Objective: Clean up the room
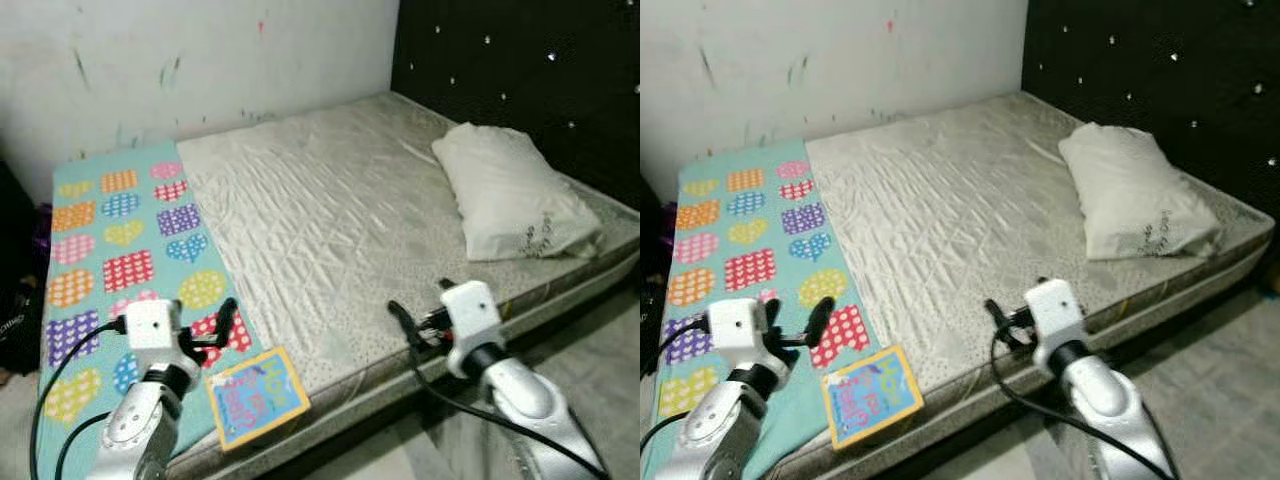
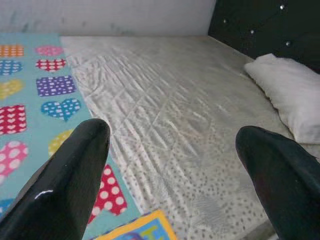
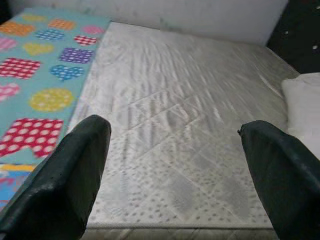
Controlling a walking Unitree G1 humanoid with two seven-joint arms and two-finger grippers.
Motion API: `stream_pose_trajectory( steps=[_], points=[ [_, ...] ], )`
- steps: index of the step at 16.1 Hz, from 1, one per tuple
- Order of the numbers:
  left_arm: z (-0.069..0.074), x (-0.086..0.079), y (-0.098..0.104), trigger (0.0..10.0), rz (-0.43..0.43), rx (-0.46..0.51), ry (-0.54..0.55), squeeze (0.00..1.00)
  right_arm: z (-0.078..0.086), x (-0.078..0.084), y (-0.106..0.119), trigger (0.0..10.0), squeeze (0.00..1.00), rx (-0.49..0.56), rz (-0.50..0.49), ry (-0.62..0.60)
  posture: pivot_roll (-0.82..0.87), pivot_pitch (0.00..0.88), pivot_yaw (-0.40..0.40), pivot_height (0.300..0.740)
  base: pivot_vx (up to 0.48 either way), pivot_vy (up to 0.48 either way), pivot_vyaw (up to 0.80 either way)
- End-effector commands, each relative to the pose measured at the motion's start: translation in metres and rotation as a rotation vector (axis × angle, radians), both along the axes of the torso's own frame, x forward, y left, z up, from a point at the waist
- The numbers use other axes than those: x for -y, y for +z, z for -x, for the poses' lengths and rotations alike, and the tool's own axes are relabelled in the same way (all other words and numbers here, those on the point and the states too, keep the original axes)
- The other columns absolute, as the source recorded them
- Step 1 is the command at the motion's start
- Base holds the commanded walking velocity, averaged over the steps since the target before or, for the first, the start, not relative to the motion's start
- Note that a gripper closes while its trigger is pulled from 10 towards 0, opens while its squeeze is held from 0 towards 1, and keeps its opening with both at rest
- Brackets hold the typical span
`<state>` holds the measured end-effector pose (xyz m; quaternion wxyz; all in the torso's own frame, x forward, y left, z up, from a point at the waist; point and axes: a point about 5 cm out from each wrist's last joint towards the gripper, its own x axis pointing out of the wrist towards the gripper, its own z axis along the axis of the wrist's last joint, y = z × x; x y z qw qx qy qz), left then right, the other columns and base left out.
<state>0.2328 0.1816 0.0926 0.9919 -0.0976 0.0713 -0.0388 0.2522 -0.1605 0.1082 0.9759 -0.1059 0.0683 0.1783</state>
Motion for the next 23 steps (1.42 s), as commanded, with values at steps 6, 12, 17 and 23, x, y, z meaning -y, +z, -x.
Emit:
stream_pose_trajectory(
  steps=[6, 12, 17, 23],
  points=[
    [0.0004, -0.0067, 0.0024, 10.0, -0.017, 0.009, 0.009, 0.00, -0.0015, -0.0077, 0.0028, 10.0, 0.00, 0.010, -0.015, 0.031, -0.15, 0.000, 0.015, 0.740, 0.314, 0.000, 0.00],
    [0.0004, -0.0073, 0.0007, 10.0, -0.018, -0.006, 0.021, 0.00, -0.0003, -0.0071, 0.0022, 10.0, 0.00, 0.017, -0.016, 0.041, -0.15, 0.000, 0.016, 0.740, 0.054, 0.000, 0.00],
    [0.0002, -0.0080, 0.0002, 10.0, -0.022, -0.010, 0.025, 0.00, 0.0003, -0.0095, 0.0021, 10.0, 0.00, 0.021, -0.004, 0.053, -0.15, 0.000, 0.016, 0.740, 0.000, 0.000, 0.76],
    [-0.0005, -0.0100, -0.0019, 10.0, -0.018, -0.023, 0.043, 0.00, -0.0005, -0.0106, 0.0013, 10.0, 0.00, 0.021, -0.010, 0.061, -0.14, 0.000, 0.014, 0.740, 0.000, 0.000, 0.80]
  ],
)
